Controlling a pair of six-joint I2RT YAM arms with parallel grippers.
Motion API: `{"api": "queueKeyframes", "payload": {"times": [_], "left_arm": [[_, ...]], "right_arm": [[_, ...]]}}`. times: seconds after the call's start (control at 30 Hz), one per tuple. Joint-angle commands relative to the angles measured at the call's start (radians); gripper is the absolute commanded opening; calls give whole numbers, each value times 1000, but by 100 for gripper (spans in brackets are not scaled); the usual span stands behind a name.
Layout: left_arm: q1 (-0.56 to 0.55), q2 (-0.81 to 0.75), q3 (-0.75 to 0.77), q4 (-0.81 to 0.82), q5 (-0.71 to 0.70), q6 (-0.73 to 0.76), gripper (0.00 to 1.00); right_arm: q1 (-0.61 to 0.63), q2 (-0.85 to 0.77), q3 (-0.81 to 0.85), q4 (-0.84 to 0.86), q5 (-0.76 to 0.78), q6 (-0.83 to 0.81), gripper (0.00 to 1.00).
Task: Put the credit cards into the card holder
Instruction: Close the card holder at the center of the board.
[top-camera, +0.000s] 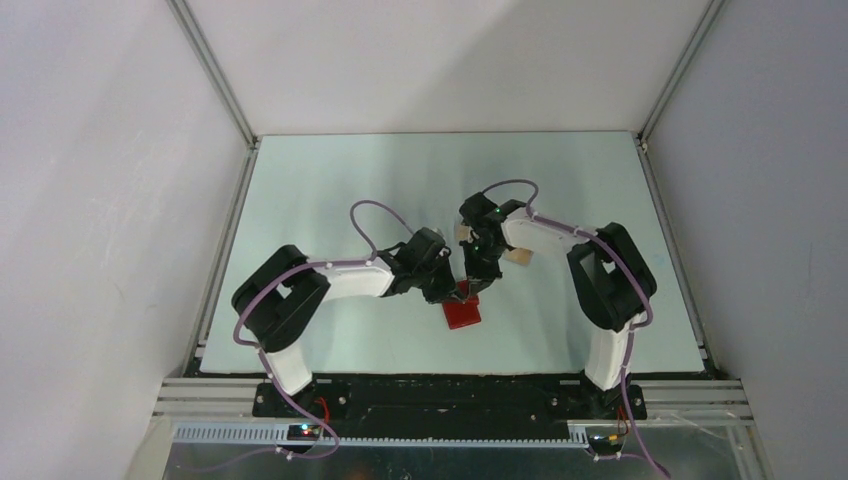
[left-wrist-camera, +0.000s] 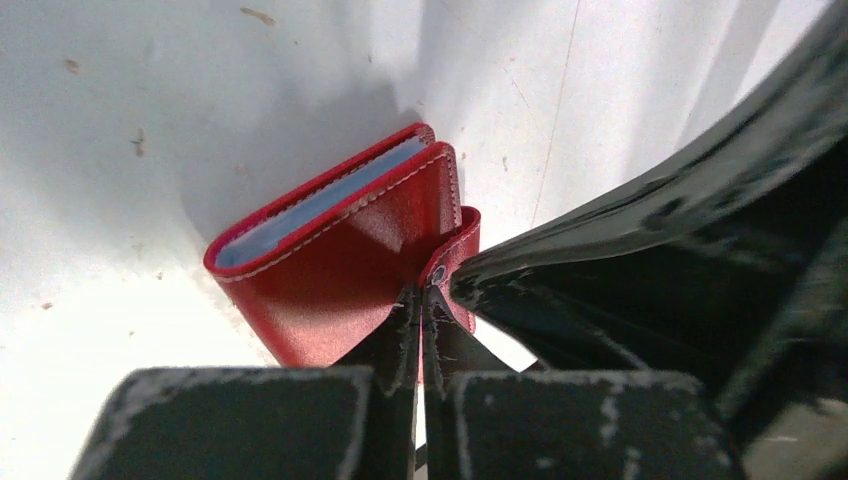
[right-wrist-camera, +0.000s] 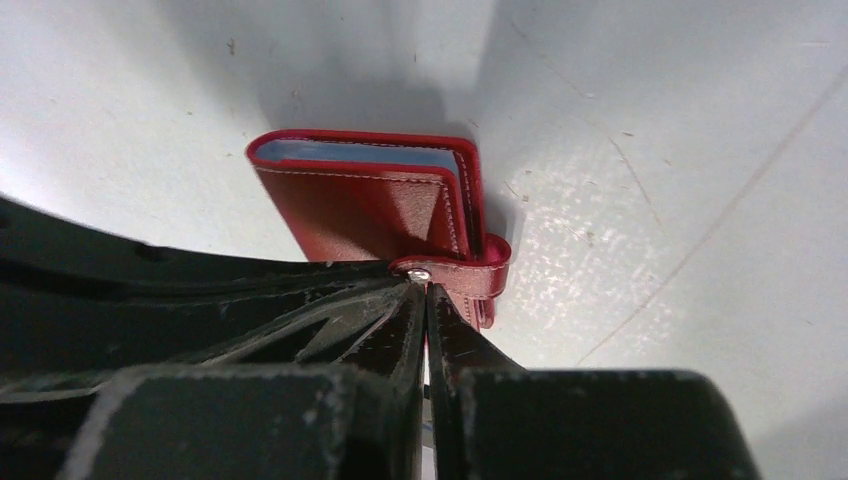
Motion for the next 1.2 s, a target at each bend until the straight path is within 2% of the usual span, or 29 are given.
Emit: {"api": "queueKeyframes", "payload": {"times": [0.0,0.27,0.53,0.77,1.17], "left_arm": [[-20,7,23,28,24,-17,0],[-20,17,0,29,5,-28,0],[-20,41,-17,7,-5,-39,0],[-18,22,2,-72,-53,-15,0],[-26,3,72,-193,-84,36,0]], "right_arm": [[-27,-108,1,12,50,3,5],[-25,-84,-9,24,26,-1,9],[12,-19,-33,41,-6,0,6],[33,-6,-43,33,3,5,1],[35,-22,-50,50,26,21,3]]}}
